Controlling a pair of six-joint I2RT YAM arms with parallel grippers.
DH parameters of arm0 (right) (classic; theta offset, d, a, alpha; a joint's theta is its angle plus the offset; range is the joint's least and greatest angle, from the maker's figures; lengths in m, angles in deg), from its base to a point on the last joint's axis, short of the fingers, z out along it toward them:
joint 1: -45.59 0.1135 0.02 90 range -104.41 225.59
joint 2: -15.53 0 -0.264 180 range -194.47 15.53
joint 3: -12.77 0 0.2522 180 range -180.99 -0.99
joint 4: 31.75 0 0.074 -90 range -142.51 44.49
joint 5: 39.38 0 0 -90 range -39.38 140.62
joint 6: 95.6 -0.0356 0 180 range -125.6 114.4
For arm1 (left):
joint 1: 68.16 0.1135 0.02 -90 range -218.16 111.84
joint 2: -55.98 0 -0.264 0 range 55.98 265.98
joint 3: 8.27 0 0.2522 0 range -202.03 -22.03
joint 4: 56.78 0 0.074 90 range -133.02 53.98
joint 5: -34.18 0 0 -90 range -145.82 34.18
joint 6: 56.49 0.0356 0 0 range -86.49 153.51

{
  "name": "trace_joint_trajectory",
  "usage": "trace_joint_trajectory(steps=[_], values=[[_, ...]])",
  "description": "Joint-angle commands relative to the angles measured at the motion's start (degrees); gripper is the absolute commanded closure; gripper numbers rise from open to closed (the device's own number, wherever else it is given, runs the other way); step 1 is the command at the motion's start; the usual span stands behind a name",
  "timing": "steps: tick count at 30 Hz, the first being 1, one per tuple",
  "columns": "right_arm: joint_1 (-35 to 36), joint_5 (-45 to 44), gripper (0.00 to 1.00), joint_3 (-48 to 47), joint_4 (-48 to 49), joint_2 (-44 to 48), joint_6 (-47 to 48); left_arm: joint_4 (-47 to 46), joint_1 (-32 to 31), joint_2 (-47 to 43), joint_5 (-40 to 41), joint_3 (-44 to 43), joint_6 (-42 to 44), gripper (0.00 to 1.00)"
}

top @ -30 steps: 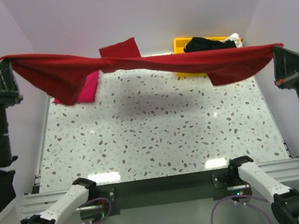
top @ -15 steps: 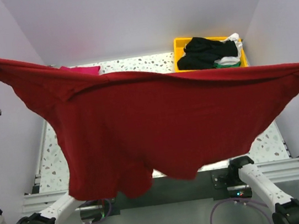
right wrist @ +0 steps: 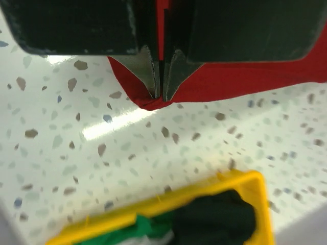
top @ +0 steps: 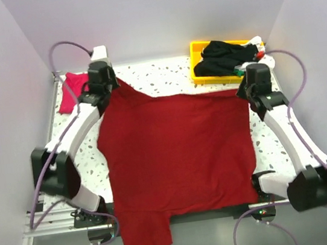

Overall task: Fold and stack the t-shirts
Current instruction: Flatten the tshirt out

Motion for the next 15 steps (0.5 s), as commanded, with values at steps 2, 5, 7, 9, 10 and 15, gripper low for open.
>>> trace_joint_trajectory(steps=[2,5,7,9,10,15], values=[[-5.8,7.1,1.0,6.5,15.7,-10.2,-4.5,-12.5,3.0,10.9,-5.7,-1.4,0.4,1.0],[-6.4,9.0,1.0,5.9,20.3,-17.5,-2.9,-12.6,3.1,21.0,-8.1,-4.7,0.5,1.0],[-6.5,10.1,1.0,4.1,21.3,-23.0,-2.0,-12.9,3.1,25.5,-8.8,-6.0,0.1,1.0],[-6.5,9.8,1.0,2.3,21.4,-26.4,-1.3,-13.0,3.1,27.1,-8.4,-7.2,-0.1,1.0],[-6.5,9.0,1.0,1.7,21.1,-27.0,-0.9,-13.0,3.0,28.1,-8.3,-7.4,-0.1,1.0],[-6.5,8.9,1.0,0.9,20.4,-27.6,0.1,-11.4,3.0,28.2,-7.8,-6.9,-0.5,1.0]])
